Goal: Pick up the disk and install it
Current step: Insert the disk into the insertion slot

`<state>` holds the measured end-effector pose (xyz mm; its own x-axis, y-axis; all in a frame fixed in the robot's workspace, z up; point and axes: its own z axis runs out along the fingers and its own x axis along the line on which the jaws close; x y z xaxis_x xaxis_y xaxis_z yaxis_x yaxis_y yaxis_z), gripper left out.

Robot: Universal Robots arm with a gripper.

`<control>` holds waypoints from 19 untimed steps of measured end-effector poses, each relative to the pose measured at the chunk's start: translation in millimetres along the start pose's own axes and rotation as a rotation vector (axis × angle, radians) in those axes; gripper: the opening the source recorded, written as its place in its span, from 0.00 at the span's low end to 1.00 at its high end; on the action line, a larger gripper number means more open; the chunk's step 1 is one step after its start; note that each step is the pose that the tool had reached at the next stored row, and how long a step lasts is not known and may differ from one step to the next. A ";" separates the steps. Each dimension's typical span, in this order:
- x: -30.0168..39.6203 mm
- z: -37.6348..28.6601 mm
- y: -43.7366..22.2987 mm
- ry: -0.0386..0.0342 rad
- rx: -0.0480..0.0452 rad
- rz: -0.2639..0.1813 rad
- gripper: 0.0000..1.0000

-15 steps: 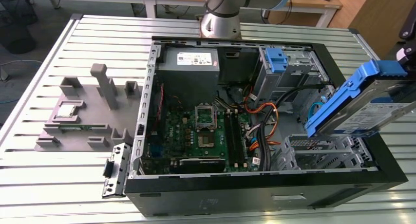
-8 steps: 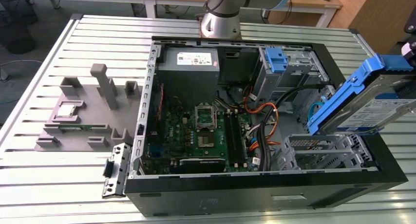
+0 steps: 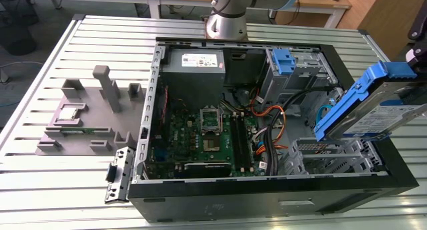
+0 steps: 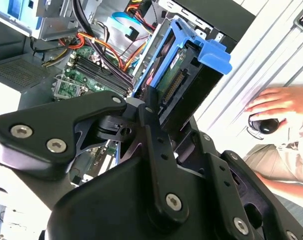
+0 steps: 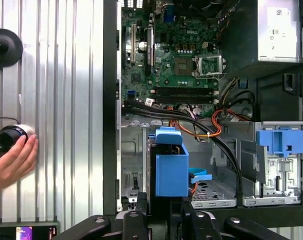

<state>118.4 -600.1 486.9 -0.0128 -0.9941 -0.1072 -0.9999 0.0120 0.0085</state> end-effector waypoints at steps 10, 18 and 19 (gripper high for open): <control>0.0 0.8 0.0 0.0008 -0.0329 0.004 0.35; -0.7 11.3 -2.0 0.0236 -0.0346 0.004 0.35; -0.8 11.8 -2.6 0.0248 -0.0363 0.005 0.35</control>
<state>121.0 -598.1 475.3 -0.0167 -0.9965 -0.0824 -0.9989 0.0130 0.0450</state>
